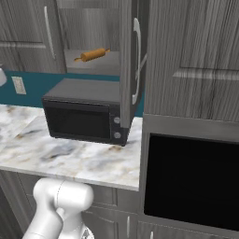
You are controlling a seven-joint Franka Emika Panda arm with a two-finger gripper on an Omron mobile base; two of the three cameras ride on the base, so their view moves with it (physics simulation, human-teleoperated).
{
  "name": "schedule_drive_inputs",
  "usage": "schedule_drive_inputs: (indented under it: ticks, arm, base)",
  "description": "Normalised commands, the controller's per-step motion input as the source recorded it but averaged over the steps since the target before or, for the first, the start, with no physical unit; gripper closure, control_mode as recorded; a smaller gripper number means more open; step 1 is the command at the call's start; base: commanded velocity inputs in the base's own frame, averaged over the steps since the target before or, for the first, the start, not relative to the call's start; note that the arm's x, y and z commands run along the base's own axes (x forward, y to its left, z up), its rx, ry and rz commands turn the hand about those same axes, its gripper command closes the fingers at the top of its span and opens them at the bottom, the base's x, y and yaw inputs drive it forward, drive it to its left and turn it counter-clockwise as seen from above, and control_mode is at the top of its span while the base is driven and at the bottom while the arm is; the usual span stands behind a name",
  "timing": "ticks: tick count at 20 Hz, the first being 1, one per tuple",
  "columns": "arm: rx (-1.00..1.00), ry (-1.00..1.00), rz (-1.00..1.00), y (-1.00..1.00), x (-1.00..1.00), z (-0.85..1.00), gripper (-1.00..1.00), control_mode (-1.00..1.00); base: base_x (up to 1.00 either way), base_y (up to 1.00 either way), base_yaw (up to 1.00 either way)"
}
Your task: Open the cabinet, retrieve the rolling pin, and place it next to the meat on the cutting board to prepare for tenderizing.
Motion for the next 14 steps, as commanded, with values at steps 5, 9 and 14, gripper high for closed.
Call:
schedule_drive_inputs:
  ticks: [5, 9, 14]
  arm:
    - [0.0, -0.13, 0.0, 0.03, 0.15, 0.19, -1.0, -1.0]
    - [0.0, -0.07, 0.01, 0.0, 0.25, 0.08, -1.0, -1.0]
    - [0.0, -0.01, 0.0, 0.0, 0.31, 0.0, -1.0, -1.0]
  base:
    - [0.0, 0.0, 0.0]
    - [0.0, 0.0, 0.0]
    - [0.0, 0.0, 0.0]
